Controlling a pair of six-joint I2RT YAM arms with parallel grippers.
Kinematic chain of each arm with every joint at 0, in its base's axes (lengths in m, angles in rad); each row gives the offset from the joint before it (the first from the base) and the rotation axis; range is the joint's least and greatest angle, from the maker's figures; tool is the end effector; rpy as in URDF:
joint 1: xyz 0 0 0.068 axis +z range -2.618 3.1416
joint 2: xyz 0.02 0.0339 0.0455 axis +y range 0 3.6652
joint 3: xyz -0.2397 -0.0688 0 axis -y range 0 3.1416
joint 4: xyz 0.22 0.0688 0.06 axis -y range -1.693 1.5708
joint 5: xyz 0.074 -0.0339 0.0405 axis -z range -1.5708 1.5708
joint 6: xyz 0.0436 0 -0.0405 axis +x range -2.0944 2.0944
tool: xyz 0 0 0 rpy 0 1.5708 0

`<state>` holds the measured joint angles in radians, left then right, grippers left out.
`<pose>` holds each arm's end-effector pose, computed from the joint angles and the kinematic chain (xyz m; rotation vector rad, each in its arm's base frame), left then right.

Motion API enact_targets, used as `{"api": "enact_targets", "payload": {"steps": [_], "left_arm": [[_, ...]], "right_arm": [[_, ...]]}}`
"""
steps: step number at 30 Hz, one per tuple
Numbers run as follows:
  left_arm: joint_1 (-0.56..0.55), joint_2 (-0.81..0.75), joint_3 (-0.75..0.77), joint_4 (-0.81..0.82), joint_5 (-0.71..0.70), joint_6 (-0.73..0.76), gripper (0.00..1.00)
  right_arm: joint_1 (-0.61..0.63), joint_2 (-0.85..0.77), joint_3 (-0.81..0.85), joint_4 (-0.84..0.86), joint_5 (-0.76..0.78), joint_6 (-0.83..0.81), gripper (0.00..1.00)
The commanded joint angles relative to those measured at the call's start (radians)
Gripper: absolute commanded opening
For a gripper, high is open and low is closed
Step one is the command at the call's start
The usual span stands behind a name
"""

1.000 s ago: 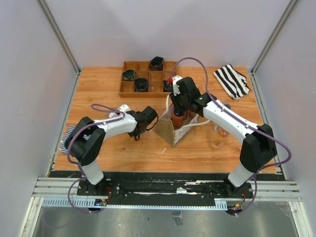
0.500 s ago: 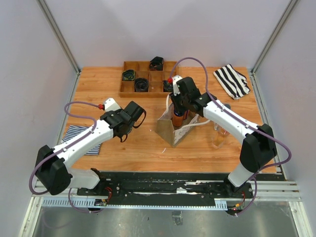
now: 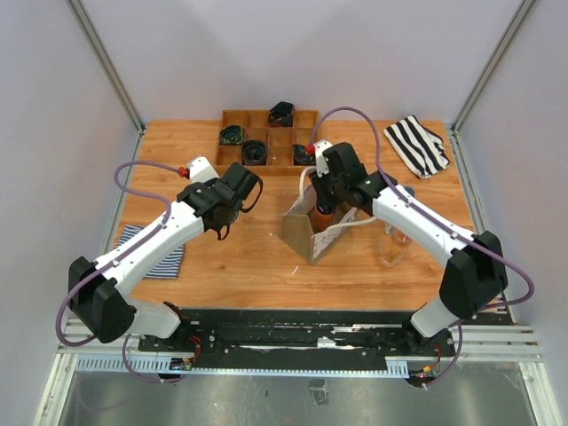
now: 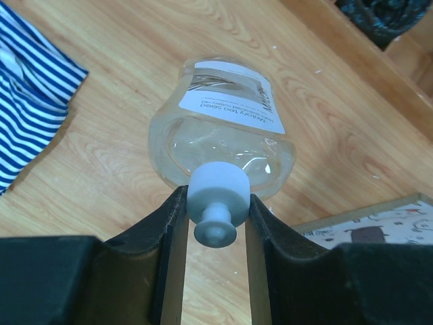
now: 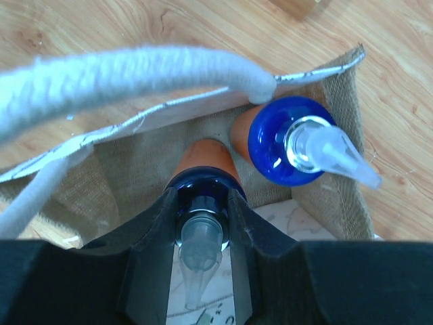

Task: Take the personal care products out of the canvas bag

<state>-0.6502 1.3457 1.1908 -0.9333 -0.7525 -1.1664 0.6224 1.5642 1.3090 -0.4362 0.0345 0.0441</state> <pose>0.2108 -0.1229 0.2788 -0.7913 2.1344 0.1109 0.2747 0.1953 0.2807 -0.6327 2.1916 0.3138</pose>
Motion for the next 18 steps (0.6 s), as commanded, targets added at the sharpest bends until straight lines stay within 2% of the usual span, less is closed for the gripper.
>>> {"api": "enact_targets", "payload": {"steps": [1, 10, 14, 18], "left_arm": [[0.014, -0.015, 0.093, 0.048, -0.056, 0.058, 0.01], [0.053, 0.006, 0.042, 0.107, 0.047, 0.100, 0.02], [0.057, 0.010, 0.010, 0.138, 0.084, 0.106, 0.01], [0.058, 0.015, -0.028, 0.184, 0.138, 0.111, 0.01]], "right_arm": [[0.016, -0.114, -0.012, 0.010, 0.000, -0.020, 0.01], [0.017, -0.280, 0.105, -0.034, 0.124, -0.038, 0.01], [0.015, -0.299, 0.207, -0.067, 0.211, -0.067, 0.01], [0.007, -0.286, 0.295, -0.022, 0.265, -0.111, 0.01]]}}
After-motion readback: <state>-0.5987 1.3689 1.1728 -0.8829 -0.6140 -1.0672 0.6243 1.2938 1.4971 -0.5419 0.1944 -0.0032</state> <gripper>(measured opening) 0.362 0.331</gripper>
